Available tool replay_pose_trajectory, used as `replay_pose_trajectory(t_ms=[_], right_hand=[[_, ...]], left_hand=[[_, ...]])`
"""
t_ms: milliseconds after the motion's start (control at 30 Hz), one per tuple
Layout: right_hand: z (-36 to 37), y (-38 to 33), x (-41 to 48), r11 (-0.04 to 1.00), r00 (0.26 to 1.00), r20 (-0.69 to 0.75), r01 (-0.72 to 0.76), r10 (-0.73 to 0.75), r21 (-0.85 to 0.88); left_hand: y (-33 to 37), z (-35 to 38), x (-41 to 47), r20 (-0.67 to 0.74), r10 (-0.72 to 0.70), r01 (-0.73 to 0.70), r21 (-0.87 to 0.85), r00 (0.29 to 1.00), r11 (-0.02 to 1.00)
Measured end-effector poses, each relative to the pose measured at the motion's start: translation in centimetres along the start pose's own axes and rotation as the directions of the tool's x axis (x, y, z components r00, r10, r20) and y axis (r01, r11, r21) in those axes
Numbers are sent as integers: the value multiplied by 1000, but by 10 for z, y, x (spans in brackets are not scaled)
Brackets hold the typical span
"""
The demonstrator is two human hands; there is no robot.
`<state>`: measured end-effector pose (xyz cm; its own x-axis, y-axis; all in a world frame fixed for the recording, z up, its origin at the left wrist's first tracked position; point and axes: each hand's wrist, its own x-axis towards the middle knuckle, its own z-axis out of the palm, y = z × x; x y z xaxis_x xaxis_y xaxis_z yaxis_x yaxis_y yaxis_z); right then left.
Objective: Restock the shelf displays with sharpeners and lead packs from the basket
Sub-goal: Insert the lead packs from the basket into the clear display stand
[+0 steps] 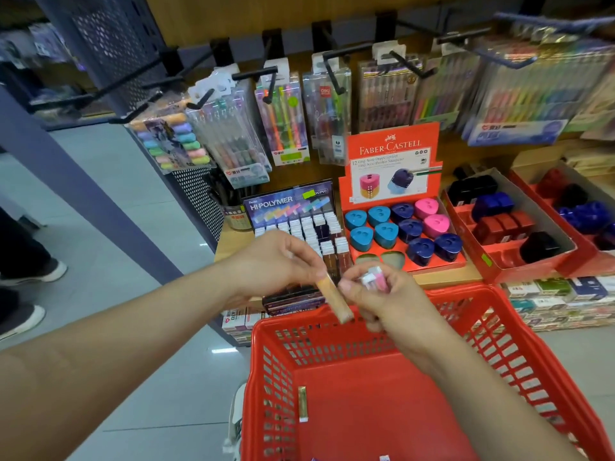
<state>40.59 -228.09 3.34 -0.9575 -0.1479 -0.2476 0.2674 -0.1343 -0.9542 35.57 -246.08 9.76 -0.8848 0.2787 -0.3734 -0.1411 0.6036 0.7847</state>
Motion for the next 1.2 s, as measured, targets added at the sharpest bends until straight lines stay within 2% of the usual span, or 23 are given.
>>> replay_pose_trajectory(t_ms=[67,133,233,433,667,933,1200], right_hand=[[-12,3,3,954,992,-49,-100,118,282],[-26,5,5,830,975,-38,-166,219,533],[-38,9,5,707,962,-24,-183,272,684],[-43,14,2,746,961,-11,-208,277,633],[-46,15,-1,787,952,-39,-228,305,573],[-44,13,0,756,929,-134,-191,345,625],[-39,17,-2,822,946,-130,-185,298,538]], left_hand=[[2,-7,14,-136,56,-51,42,989,998],[1,-10,29,-245,116,-82,144,963,986],[-2,-4,47,-296,191,-111,266,936,958],[-8,0,65,-300,268,-113,448,916,887],[-6,-2,74,-271,312,-139,511,911,848],[-14,13,73,-104,416,-232,698,904,678],[-22,24,74,-57,448,-247,770,892,588]])
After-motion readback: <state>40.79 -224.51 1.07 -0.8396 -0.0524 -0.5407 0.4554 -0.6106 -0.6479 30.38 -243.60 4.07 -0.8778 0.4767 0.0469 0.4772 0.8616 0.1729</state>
